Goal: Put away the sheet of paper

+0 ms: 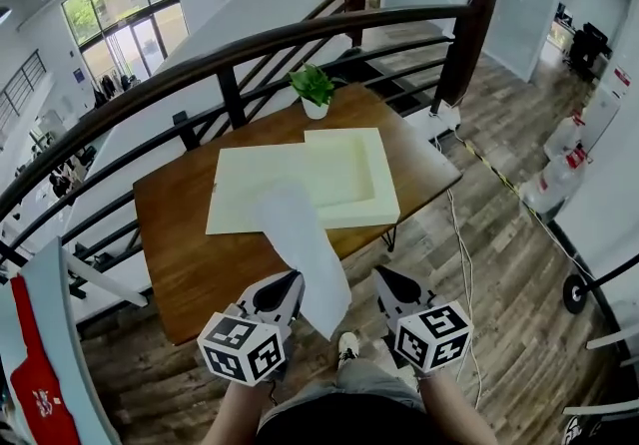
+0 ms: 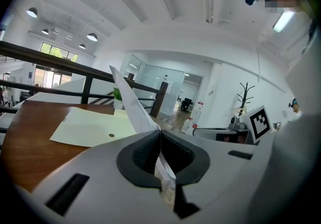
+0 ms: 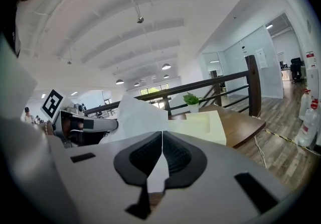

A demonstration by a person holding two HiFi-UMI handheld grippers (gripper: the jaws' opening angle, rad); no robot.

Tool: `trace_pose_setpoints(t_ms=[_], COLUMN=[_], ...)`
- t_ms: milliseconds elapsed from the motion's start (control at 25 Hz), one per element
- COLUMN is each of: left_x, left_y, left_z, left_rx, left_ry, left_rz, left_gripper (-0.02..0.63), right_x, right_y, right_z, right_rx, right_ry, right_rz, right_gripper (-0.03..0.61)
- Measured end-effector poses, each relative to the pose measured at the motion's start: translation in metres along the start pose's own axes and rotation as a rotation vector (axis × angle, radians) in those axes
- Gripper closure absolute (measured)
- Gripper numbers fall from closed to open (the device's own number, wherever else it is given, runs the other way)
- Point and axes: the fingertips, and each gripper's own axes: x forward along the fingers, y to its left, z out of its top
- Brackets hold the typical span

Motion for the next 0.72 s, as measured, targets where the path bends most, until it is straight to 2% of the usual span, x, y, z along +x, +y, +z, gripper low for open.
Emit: trace_pose_setpoints(t_ms=[320,720], left_x=[0.067,0.111], left_y=[0.008,0.009], left_z=[0.039,0.062], left_rx=[0.015,-0.006], left_ry=[-0.029,-0.079], left_rz=[0.023,-0.007], left_gripper=[0.592,0.592], right_x=[0.039,0.066], right_y=[-0.063,-0.099], right_z=[0.035,0.044], right_rx=[-0.009,0.01], right_ry=[-0.003,0.013], right_rz=[0.028,0.07], right_gripper=[0.551,0.551])
